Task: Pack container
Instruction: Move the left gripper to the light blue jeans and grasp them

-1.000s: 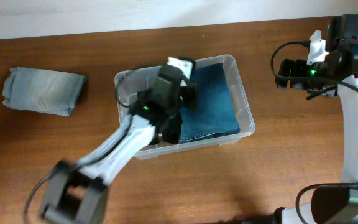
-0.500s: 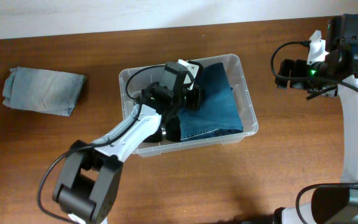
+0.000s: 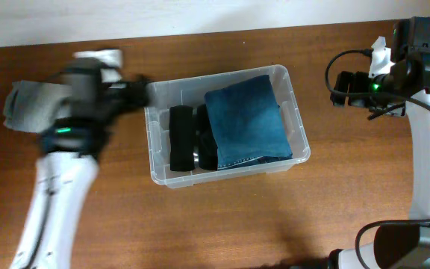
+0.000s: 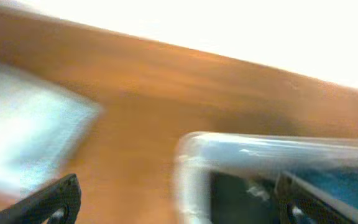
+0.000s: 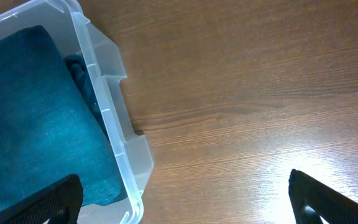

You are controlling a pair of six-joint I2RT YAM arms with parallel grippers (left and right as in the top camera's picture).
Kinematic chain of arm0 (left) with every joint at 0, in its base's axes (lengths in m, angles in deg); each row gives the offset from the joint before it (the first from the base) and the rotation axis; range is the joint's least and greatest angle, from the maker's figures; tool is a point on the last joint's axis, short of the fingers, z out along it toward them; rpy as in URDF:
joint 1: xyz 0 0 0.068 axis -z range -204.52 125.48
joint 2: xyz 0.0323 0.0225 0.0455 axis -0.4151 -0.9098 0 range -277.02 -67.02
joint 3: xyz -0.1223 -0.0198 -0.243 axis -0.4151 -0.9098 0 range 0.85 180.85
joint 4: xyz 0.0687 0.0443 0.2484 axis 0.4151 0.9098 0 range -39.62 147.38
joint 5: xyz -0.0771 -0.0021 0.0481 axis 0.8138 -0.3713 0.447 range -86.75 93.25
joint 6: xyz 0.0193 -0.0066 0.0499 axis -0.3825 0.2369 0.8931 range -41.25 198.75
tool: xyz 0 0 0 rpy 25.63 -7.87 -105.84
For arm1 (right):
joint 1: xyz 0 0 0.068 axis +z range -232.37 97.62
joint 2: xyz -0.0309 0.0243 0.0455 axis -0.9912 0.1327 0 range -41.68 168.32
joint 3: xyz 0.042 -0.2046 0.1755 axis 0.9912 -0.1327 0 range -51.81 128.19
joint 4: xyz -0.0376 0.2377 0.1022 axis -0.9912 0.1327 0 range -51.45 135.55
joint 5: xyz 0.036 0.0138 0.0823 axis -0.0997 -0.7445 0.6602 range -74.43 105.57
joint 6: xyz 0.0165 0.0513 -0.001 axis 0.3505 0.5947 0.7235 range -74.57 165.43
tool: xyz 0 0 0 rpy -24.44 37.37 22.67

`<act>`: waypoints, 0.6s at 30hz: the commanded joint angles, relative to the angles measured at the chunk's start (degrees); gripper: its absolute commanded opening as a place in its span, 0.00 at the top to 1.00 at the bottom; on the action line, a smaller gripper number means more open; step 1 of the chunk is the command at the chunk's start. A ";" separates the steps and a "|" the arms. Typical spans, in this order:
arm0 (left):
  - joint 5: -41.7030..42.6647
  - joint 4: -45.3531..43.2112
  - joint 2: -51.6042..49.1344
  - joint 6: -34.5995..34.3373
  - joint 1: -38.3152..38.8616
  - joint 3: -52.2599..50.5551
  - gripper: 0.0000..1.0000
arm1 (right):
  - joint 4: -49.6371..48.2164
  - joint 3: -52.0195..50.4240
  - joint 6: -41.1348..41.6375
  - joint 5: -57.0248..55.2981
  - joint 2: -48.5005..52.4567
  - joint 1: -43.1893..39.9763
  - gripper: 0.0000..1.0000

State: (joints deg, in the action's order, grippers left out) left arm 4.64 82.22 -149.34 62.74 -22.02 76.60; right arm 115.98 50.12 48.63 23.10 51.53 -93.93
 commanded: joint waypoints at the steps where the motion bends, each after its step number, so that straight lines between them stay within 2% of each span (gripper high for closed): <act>1: 0.31 3.48 -3.50 -11.41 -12.52 -0.48 0.01 | -0.04 -0.37 0.26 -0.31 -0.98 -0.11 0.02; 4: 4.74 4.70 -8.57 -16.31 -20.13 -0.48 0.01 | -0.02 -0.37 0.26 -0.31 -0.96 -0.11 0.02; 5: 5.60 4.68 -12.68 -19.93 -23.21 -0.48 0.01 | 0.02 -0.37 0.26 -0.28 -0.98 -0.11 0.02; 7: 6.71 4.55 -16.37 -22.18 -25.22 -0.48 0.01 | 0.07 -0.37 0.26 -0.28 -0.98 -0.11 0.02; 18: 8.50 -7.23 -29.83 -22.16 -28.09 -0.48 0.01 | 1.05 -0.37 0.07 -0.31 -0.96 -0.11 0.02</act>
State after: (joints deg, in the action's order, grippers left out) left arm 11.70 76.86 -177.17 41.72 -49.76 76.38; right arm 116.68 50.09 48.59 23.10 51.53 -93.93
